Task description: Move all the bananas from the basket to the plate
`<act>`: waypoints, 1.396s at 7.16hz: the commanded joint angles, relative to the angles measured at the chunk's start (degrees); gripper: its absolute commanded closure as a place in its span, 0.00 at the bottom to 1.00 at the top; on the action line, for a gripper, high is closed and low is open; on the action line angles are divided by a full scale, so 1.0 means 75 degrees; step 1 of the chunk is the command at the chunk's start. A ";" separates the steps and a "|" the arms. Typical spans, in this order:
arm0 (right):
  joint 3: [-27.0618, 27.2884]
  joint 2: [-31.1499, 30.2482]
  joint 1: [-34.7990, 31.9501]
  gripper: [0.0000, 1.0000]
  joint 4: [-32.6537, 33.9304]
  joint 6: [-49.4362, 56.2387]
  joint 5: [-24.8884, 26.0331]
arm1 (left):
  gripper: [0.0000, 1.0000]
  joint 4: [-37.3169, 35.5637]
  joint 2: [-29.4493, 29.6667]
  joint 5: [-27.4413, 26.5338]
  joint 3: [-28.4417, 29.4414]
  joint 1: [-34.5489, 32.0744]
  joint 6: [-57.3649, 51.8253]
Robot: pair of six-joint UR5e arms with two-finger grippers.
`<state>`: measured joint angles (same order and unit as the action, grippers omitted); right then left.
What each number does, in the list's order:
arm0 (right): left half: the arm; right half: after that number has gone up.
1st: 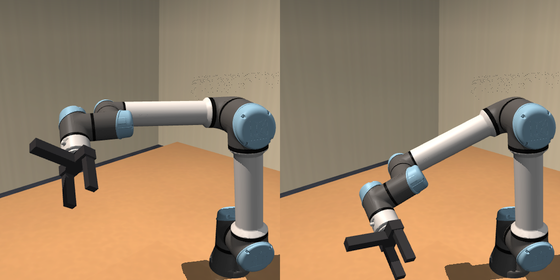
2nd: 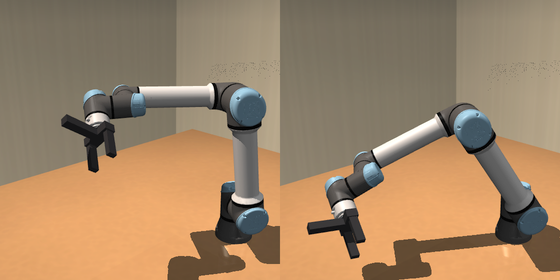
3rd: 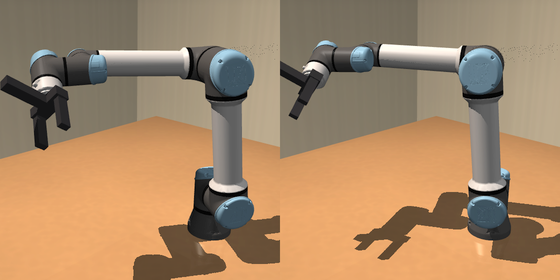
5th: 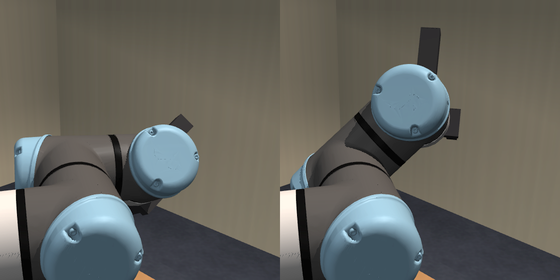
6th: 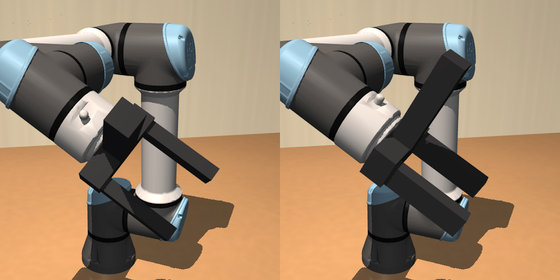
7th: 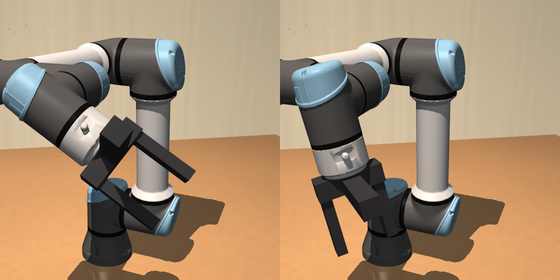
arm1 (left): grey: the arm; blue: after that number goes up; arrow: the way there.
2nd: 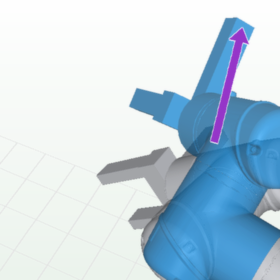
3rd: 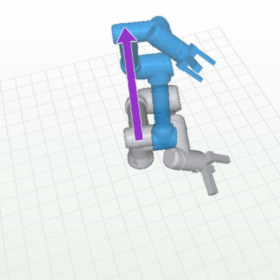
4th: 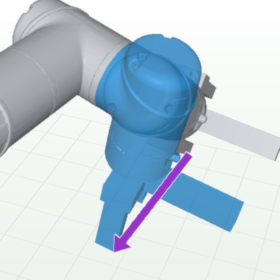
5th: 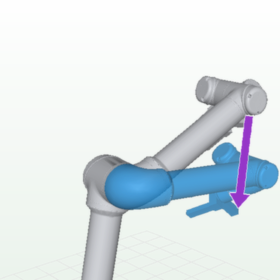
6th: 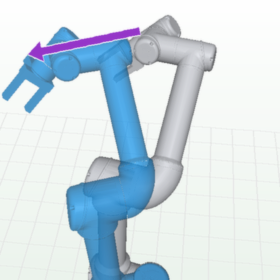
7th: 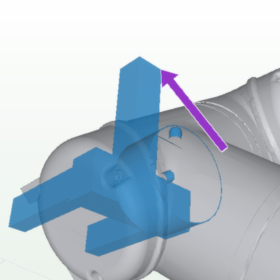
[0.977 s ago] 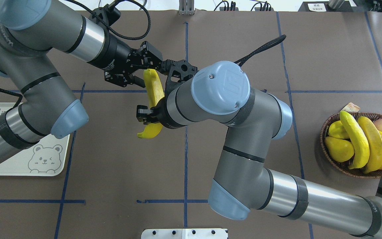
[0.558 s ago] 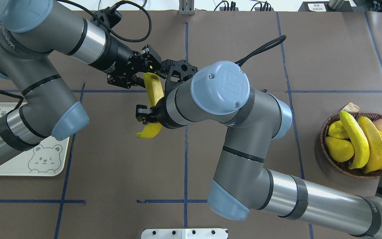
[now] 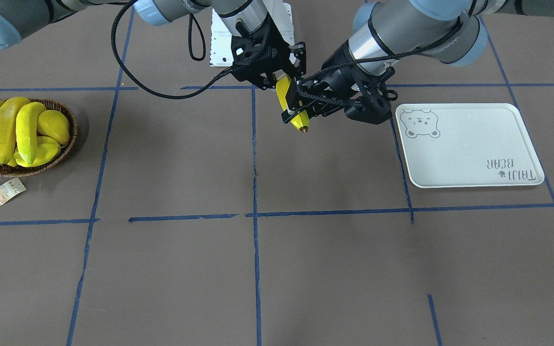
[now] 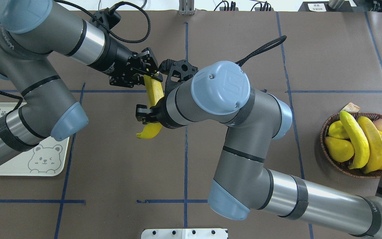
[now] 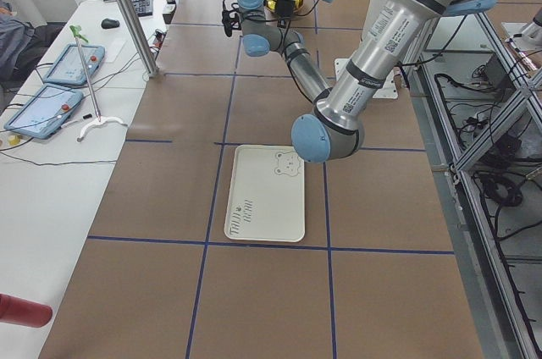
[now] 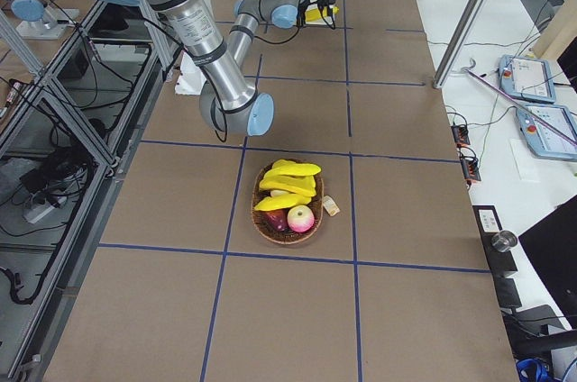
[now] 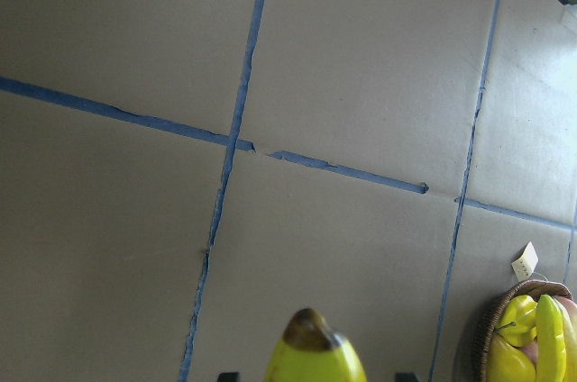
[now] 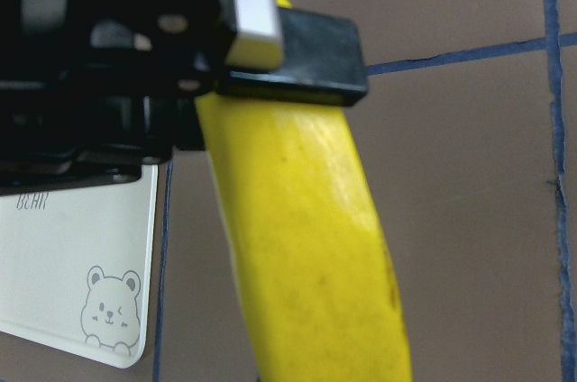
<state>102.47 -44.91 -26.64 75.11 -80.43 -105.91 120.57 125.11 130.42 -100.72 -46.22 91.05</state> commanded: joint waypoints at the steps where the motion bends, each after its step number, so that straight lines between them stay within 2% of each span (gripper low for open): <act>1: 0.0001 0.0000 -0.0011 0.01 -0.0019 -0.0022 -0.0012 | 1.00 0.0002 -0.0041 0.0013 0.0000 -0.0001 0.0000; 5: 0.0106 -0.0035 -0.0046 0.01 -0.0007 0.0001 -0.0059 | 1.00 -0.0010 -0.0238 -0.0022 0.0105 -0.0013 -0.0046; 7: 0.0422 -0.0303 -0.0069 0.01 0.0098 0.0001 -0.0117 | 1.00 -0.0103 -0.0485 -0.0546 0.0280 -0.0234 -0.0093; 9: 0.1029 -0.0946 -0.0209 0.01 0.0272 0.0024 -0.0398 | 1.00 -0.0116 -0.1280 -0.0503 0.0305 -0.1005 -0.0209; 10: 0.1299 -0.1019 -0.0314 0.01 0.0901 0.0059 -0.0457 | 1.00 -0.0104 -0.1689 -0.0491 0.0212 -0.1392 -0.0234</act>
<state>109.63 -51.03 -28.21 77.95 -80.23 -108.66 119.78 115.86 126.63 -98.68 -53.24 89.69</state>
